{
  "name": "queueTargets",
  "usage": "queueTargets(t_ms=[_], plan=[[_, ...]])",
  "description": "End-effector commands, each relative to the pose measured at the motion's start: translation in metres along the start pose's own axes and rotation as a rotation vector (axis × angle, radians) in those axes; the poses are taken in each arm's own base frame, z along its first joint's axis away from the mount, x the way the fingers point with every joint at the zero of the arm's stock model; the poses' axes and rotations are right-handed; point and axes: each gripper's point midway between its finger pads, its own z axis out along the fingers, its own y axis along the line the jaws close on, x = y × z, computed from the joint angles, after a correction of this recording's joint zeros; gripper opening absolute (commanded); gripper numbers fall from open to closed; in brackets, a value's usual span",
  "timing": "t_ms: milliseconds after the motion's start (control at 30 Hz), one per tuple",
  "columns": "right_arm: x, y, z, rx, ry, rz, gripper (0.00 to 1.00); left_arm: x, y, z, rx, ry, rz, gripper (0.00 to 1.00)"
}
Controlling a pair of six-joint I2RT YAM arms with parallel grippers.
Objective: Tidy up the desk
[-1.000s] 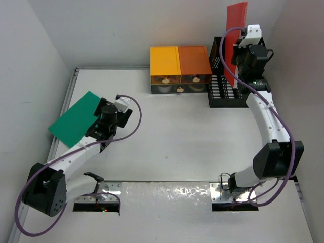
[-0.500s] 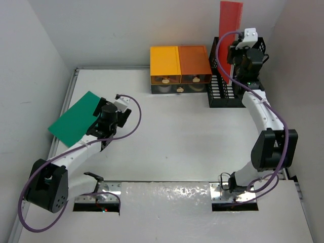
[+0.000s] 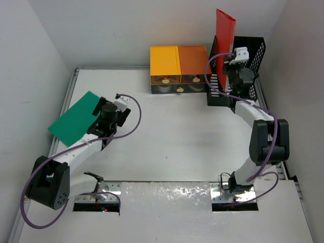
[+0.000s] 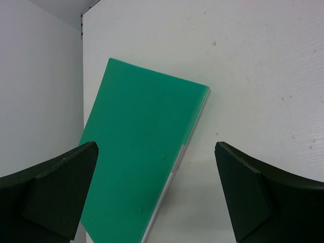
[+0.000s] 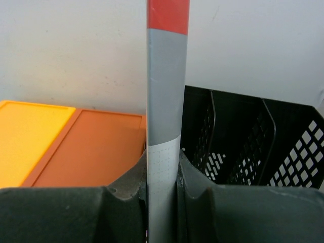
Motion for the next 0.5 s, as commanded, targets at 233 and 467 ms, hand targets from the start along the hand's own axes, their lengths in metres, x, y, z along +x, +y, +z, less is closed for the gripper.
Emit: queueTargets(t_ms=[233, 467], plan=[[-0.050, -0.014, -0.018, 0.090, -0.365, 0.045, 0.00, -0.006, 0.013, 0.005, -0.060, -0.025, -0.005, 1.00], [-0.032, -0.012, -0.011, 0.092, -0.394, 0.045, 0.00, -0.001, 0.015, 0.005, -0.077, -0.018, 0.020, 1.00]])
